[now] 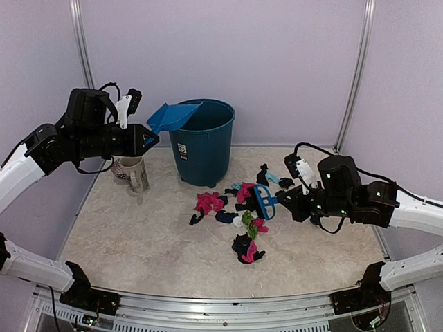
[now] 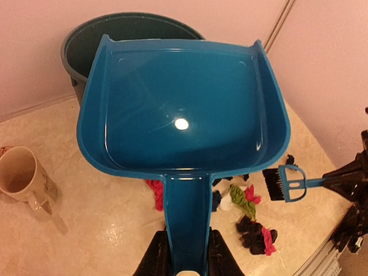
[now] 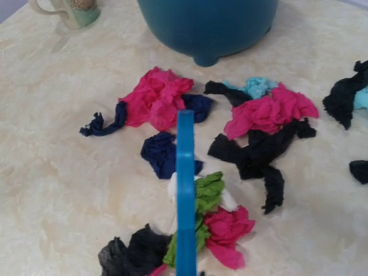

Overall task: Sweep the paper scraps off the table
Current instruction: Sweep the paper scraps at the center of the board.

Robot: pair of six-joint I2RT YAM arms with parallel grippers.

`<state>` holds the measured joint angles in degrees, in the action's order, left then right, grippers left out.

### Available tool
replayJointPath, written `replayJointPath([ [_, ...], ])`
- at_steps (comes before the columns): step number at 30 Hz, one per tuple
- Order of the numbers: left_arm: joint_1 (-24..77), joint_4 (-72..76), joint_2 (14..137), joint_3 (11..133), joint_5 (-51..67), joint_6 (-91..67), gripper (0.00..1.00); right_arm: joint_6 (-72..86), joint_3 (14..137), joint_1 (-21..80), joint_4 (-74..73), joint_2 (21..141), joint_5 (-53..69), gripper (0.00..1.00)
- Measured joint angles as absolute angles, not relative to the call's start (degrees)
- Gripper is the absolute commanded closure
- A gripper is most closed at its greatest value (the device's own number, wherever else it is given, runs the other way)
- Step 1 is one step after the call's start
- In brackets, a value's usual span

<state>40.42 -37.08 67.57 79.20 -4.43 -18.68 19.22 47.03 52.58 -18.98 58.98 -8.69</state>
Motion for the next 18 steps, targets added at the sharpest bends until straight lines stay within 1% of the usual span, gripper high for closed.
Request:
replayJointPath([
  [5, 51.20, -42.59, 66.32, 74.65, -15.84, -19.97, 1.00, 19.27, 47.07, 52.58, -19.00, 60.16, -8.43, 1.00],
  [8, 57.32, -45.58, 66.37, 70.24, -21.19, -24.05, 1.00, 19.33, 47.13, 52.58, -19.86, 60.58, -9.87, 1.00],
  [15, 68.75, -48.36, 66.41, 61.80, -26.48, -34.72, 1.00, 19.62, 47.16, 52.58, -22.48, 60.07, -14.59, 1.00],
  [18, 71.16, -47.66, 66.43, 58.04, -26.63, -38.81, 1.00, 19.62, 47.18, 52.58, -23.46, 59.48, -15.84, 1.00],
])
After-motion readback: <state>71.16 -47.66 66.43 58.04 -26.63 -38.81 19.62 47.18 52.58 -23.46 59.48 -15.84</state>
